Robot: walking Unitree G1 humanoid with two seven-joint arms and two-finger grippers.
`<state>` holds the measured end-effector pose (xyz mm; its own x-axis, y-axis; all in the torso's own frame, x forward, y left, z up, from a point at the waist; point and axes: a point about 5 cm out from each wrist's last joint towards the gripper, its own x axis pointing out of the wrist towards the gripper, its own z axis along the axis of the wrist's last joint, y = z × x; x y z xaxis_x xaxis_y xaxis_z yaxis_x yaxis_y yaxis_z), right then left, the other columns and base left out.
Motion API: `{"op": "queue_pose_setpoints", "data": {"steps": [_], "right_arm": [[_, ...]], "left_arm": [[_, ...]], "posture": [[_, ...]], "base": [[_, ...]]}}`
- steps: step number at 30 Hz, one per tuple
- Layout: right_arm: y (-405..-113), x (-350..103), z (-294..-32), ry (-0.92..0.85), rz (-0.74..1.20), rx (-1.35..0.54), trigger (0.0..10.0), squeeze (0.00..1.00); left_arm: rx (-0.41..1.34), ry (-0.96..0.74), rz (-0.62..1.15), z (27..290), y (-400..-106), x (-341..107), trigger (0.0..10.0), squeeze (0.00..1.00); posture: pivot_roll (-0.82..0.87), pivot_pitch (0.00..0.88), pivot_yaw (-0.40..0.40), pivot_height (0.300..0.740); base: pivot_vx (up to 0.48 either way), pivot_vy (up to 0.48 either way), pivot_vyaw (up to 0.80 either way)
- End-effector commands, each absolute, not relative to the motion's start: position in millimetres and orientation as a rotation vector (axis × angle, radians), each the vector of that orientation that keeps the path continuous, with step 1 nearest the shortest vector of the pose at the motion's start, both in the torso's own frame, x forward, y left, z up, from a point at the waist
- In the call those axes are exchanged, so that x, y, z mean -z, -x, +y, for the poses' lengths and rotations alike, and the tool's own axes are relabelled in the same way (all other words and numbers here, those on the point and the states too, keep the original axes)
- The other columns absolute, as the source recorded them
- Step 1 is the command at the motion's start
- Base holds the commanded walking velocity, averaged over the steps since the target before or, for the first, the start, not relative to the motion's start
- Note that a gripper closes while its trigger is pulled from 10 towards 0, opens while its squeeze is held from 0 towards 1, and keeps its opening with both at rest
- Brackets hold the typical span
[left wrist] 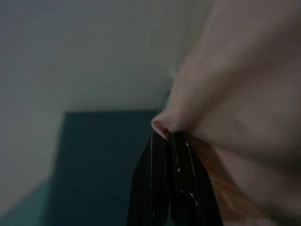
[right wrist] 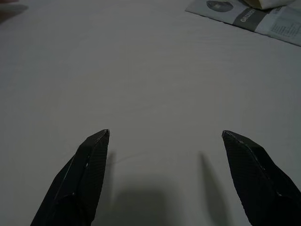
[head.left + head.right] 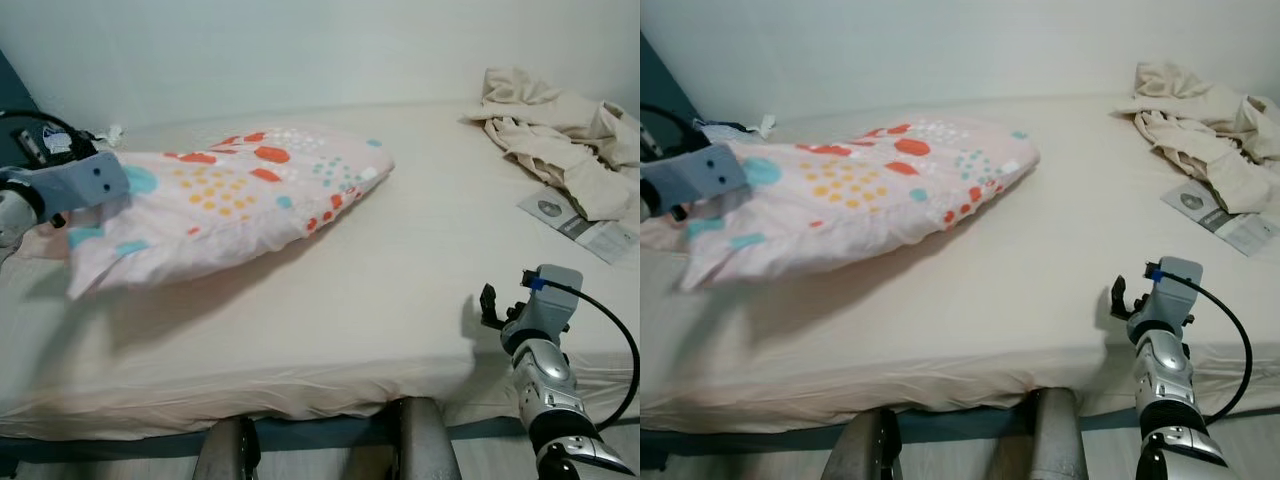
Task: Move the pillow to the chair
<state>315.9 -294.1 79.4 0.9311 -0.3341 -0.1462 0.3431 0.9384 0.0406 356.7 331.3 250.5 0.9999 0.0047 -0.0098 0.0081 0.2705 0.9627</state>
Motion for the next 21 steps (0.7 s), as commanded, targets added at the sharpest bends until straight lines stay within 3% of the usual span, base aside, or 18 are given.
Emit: {"op": "queue_pose_setpoints", "data": {"steps": [1,6,9,10,11,12,13,14,15,16,17,18,19,20,21], "right_arm": [[-311.4,-70.6,-290.8,-0.08,0.158,0.348,10.0,0.0],[-310.8,-69.5,-289.7,-0.08,0.16,0.345,10.0,0.0],[-309.7,-68.2,-290.4,-0.076,0.169,0.337,10.0,0.0],[-309.7,-68.2,-290.4,-0.076,0.169,0.337,10.0,0.0],[-309.6,-68.3,-291.1,-0.076,0.17,0.338,10.0,0.0],[-309.6,-68.4,-291.4,-0.076,0.171,0.338,10.0,0.0],[-309.7,-68.6,-291.7,-0.076,0.171,0.339,10.0,0.0],[-309.7,-68.7,-291.8,-0.076,0.171,0.34,10.0,0.0],[-309.9,-68.6,-291.6,-0.078,0.171,0.341,10.0,0.0],[-310.1,-68.7,-291.4,-0.079,0.172,0.341,10.0,0.0],[-310.5,-68.6,-290.6,-0.079,0.171,0.341,10.0,0.0],[-311.6,-68.5,-288.3,-0.082,0.171,0.337,10.0,0.0],[-313.1,-68.4,-285.0,-0.086,0.171,0.331,10.0,0.0],[-313.1,-68.4,-285.0,-0.086,0.171,0.331,10.0,0.0],[-316.5,-68.3,-277.9,-0.097,0.171,0.314,10.0,0.0]], "left_arm": [[0.01,-1.119,0.07,333.9,-355.6,-234.2,10.0,1.0],[0.014,-0.893,0.056,327.9,-358.5,-226.0,10.0,1.0],[-0.099,-0.596,-0.033,334.1,-363.6,-246.2,10.0,1.0],[-0.099,-0.596,-0.033,334.1,-363.6,-246.2,10.0,1.0],[-0.066,-0.445,-0.082,327.0,-368.1,-253.5,10.0,1.0],[-0.038,-0.401,-0.1,322.7,-369.9,-255.1,10.0,1.0],[0.023,-0.354,-0.123,312.9,-372.8,-256.1,10.0,0.13],[0.064,-0.33,-0.137,306.5,-374.3,-256.5,10.0,0.13],[0.135,-0.281,-0.151,291.3,-378.0,-254.1,10.0,0.02],[0.183,-0.246,-0.16,280.7,-380.1,-252.6,10.0,0.68],[0.233,-0.224,-0.166,268.4,-381.9,-249.1,10.0,0.68],[0.344,-0.197,-0.15,241.4,-383.5,-237.2,10.0,1.0],[0.457,-0.19,-0.132,213.8,-382.1,-223.1,10.0,1.0],[0.457,-0.19,-0.132,213.8,-382.1,-223.1,10.0,1.0],[0.642,-0.214,-0.07,170.1,-373.6,-194.3,10.0,1.0]], "posture": [[0.08,0.137,0.045,0.581],[0.06,0.143,0.049,0.581],[0.06,0.141,0.046,0.581],[0.06,0.141,0.046,0.581],[0.07,0.139,0.043,0.581],[0.07,0.139,0.043,0.581],[0.07,0.14,0.041,0.581],[0.07,0.14,0.041,0.581],[0.07,0.139,0.039,0.581],[0.07,0.139,0.039,0.581],[0.07,0.139,0.039,0.581],[0.07,0.141,0.038,0.581],[0.06,0.141,0.039,0.581],[0.06,0.141,0.039,0.581],[0.05,0.143,0.048,0.581]], "base": [[0.0,0.0,0.0],[0.0,0.0,0.0],[0.0,0.0,0.0],[0.0,0.0,0.0],[0.0,0.0,0.0],[0.0,0.0,0.0],[0.0,0.0,0.0],[0.0,0.0,0.0],[0.0,0.0,0.0],[0.0,0.0,0.0],[0.0,0.0,0.0],[0.0,0.0,0.0],[0.0,0.0,0.0],[0.0,0.0,0.0],[0.0,0.0,0.0]]}}
